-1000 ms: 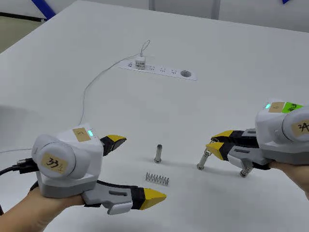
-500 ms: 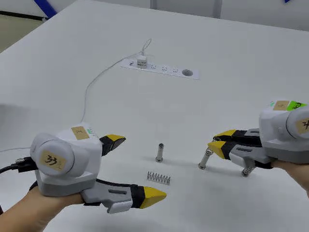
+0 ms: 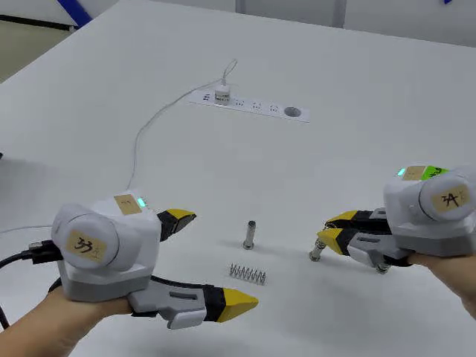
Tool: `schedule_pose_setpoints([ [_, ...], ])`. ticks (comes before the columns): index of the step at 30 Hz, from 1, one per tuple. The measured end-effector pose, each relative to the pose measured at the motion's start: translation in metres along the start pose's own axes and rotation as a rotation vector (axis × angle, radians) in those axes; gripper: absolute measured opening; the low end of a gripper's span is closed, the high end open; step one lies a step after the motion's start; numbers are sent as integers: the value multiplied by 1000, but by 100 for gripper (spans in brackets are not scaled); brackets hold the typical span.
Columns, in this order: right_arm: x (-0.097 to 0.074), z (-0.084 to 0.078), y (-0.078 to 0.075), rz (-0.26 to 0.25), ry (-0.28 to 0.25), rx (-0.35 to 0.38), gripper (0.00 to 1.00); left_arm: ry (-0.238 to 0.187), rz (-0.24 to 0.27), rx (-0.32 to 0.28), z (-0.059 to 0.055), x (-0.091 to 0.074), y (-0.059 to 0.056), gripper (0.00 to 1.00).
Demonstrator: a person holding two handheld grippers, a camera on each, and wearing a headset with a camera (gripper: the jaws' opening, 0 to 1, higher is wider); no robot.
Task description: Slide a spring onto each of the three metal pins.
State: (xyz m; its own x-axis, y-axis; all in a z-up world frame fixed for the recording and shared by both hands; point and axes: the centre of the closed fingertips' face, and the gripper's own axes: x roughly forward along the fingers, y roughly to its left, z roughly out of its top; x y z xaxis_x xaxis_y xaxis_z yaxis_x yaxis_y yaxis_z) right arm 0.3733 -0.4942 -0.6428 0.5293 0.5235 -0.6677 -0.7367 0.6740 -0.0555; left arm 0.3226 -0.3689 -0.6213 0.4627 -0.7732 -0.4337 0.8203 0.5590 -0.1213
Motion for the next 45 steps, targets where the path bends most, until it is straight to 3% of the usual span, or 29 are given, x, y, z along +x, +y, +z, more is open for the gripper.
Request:
schedule_pose_setpoints([
  [10,7,-11,1,-10,38,-15,12,20,2,-3,-7,-1,1,91],
  [21,10,-16,3,-1,56,-17,12,-5,16,-33,-1,-4,6,91],
  [28,12,-20,4,0,63,-13,12,6,17,-35,-6,-5,6,91],
  [37,10,-18,3,-16,54,-22,14,18,17,-31,-9,-5,6,90],
  [45,-5,-4,-3,-65,5,-26,15,15,12,-34,-8,-5,6,89],
])
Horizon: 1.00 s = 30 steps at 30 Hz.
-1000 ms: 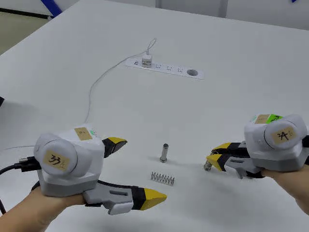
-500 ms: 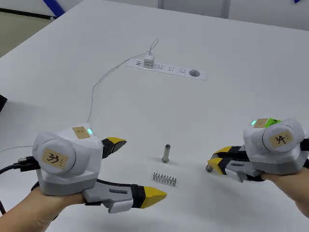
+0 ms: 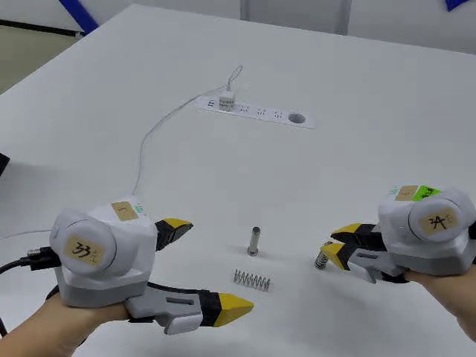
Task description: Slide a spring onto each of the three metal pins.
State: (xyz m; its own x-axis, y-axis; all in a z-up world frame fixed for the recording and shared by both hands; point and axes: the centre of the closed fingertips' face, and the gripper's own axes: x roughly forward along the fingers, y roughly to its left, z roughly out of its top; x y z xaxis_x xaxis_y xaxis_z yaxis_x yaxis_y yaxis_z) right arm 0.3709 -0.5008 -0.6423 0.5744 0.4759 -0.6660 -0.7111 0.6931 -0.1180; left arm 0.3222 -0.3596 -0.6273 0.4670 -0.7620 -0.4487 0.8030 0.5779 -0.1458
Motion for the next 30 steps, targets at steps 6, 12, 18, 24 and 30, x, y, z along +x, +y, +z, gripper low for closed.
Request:
schedule_pose_setpoints([
  [6,-15,20,-9,-80,-84,72,15,6,-11,0,-3,3,-2,88],
  [12,-17,28,1,-61,-96,65,15,6,-21,7,-2,2,-2,88],
  [18,-17,36,15,-45,-127,45,15,0,-16,3,-3,-2,0,87],
  [24,-4,40,34,2,-131,53,15,24,-19,15,-10,-7,-1,87],
  [30,15,24,71,104,-61,-9,15,31,-18,21,-11,-12,2,86],
])
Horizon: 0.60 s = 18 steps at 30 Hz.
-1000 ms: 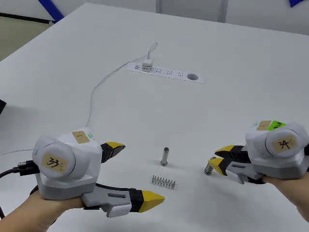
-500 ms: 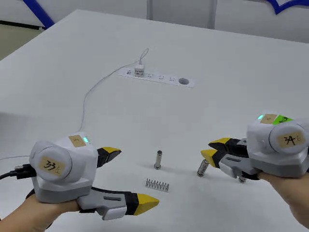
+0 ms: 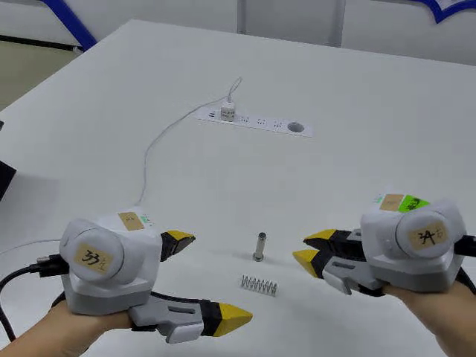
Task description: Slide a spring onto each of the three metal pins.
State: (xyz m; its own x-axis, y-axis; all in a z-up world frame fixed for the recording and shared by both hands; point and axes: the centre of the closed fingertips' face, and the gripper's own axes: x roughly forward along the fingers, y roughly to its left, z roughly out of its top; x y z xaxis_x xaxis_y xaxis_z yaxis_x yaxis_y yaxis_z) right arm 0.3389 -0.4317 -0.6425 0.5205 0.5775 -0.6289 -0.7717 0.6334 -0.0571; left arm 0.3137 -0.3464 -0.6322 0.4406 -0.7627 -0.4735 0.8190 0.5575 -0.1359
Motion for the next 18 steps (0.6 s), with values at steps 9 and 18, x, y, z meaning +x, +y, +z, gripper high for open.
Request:
schedule_pose_setpoints([
  [9,23,-22,22,79,77,-28,15,11,1,-3,-5,-2,1,86],
  [18,42,-35,26,122,132,-24,16,24,-1,-8,-9,-1,-2,85],
])
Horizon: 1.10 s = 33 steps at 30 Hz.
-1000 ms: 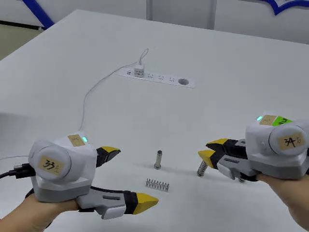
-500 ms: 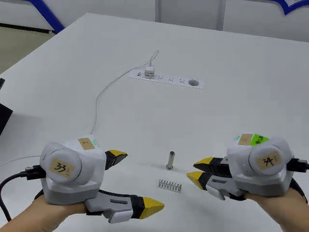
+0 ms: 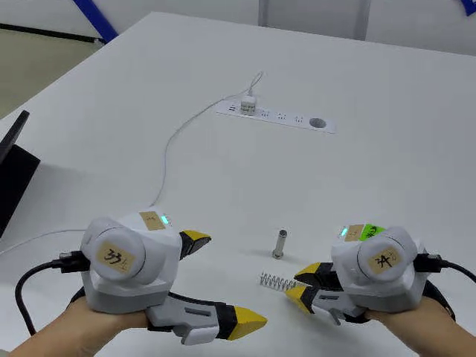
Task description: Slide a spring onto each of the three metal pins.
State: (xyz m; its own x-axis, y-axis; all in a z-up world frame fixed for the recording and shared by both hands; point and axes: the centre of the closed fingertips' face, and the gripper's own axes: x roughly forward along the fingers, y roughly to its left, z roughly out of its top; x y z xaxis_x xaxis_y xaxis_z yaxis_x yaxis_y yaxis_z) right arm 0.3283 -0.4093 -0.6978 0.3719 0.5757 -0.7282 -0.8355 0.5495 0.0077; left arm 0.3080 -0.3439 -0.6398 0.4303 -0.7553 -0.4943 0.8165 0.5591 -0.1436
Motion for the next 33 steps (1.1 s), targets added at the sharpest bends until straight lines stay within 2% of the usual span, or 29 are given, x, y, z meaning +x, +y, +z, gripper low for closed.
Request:
schedule_pose_setpoints([
  [7,8,-3,4,41,12,-7,16,18,1,-13,-10,1,-3,86],
  [11,9,-2,7,62,5,-7,15,20,6,-23,-11,1,-2,85],
  [17,10,-1,7,65,-1,-7,12,18,7,-23,-8,1,-1,85],
  [27,5,-7,17,70,25,-26,11,14,-5,-9,-4,1,-5,84],
  [33,-7,-7,19,57,9,-22,11,5,-9,5,2,0,-6,83],
])
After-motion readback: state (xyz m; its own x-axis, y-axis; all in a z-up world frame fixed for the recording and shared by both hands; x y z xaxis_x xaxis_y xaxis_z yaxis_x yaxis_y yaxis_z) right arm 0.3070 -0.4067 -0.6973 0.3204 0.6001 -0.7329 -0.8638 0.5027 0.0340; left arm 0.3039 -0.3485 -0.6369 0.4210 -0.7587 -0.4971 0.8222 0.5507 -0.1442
